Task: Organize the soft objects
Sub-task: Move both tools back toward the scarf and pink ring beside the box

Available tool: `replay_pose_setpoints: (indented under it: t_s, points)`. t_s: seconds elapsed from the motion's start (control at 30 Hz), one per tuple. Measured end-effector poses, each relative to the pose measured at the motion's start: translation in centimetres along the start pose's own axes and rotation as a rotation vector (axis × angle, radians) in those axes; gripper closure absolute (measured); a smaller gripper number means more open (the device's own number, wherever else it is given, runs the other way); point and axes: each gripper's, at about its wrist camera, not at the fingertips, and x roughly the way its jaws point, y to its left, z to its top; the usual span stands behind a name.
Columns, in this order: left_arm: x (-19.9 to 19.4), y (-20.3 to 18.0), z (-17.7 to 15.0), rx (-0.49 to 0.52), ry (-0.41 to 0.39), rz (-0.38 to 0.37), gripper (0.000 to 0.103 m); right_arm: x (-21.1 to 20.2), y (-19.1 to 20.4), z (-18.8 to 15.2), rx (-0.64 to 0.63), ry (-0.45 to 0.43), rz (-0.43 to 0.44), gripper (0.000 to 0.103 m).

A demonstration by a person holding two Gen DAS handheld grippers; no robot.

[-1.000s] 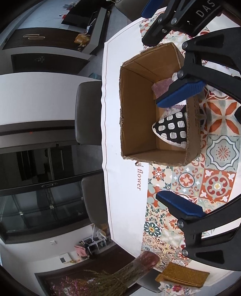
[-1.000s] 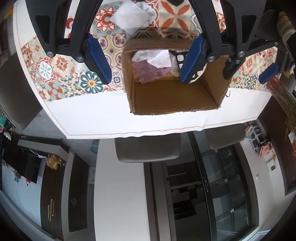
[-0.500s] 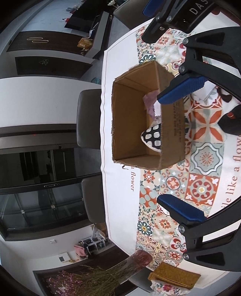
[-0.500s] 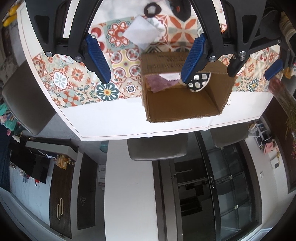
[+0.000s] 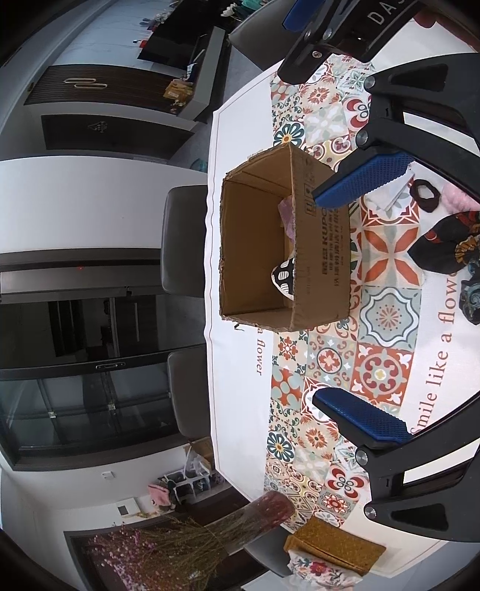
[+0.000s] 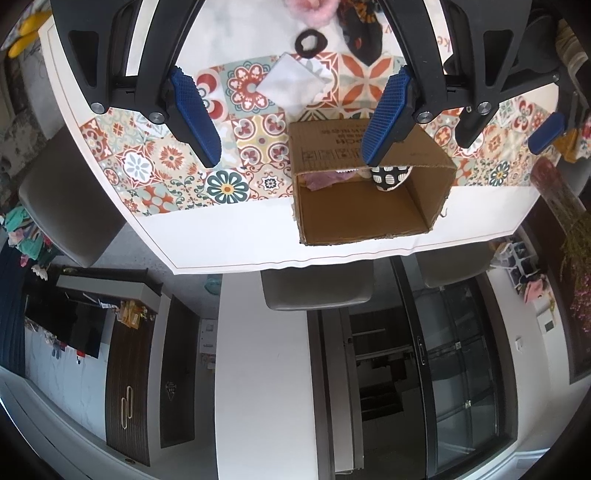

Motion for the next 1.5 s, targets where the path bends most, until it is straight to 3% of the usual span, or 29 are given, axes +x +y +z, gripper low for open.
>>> replay_pose_setpoints:
  t_s: [0.9,1.5]
  points:
    - [-5.9,1.0,-6.1,-0.010,-0.027,-0.002,0.000,-6.0,-1.4,-5.3,0.018,-0.033,-0.007,0.018]
    - [-5.7,1.8,-10.3,0.011,0.025,0.009,0.000,-5.4,-0.9,-9.6,0.022,0.046,0.010,0.018]
